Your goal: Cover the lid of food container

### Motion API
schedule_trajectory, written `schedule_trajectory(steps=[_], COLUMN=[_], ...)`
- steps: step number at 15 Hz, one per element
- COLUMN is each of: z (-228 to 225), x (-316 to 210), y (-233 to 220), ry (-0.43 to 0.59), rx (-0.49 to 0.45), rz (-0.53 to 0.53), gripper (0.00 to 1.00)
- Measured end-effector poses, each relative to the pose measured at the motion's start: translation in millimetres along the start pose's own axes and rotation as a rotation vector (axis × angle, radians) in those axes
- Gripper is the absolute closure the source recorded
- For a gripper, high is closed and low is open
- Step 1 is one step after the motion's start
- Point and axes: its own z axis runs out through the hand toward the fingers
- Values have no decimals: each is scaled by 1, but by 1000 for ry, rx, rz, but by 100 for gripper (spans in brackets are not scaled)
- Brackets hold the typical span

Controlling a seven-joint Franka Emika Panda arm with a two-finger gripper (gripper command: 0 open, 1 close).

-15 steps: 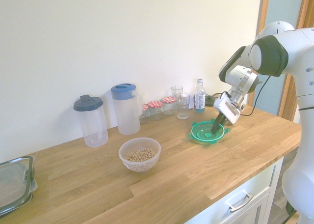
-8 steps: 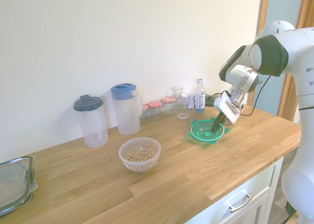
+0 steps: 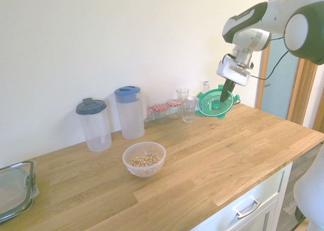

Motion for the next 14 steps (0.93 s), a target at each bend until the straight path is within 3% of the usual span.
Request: schedule_trajectory(steps=[4, 10, 14], z=[-6, 26, 63], x=[-53, -135, -217], y=[-72, -142, -204], ry=[202, 455, 633], rx=[-203, -551, -761], rz=[-20, -70, -112], gripper=[100, 100, 100])
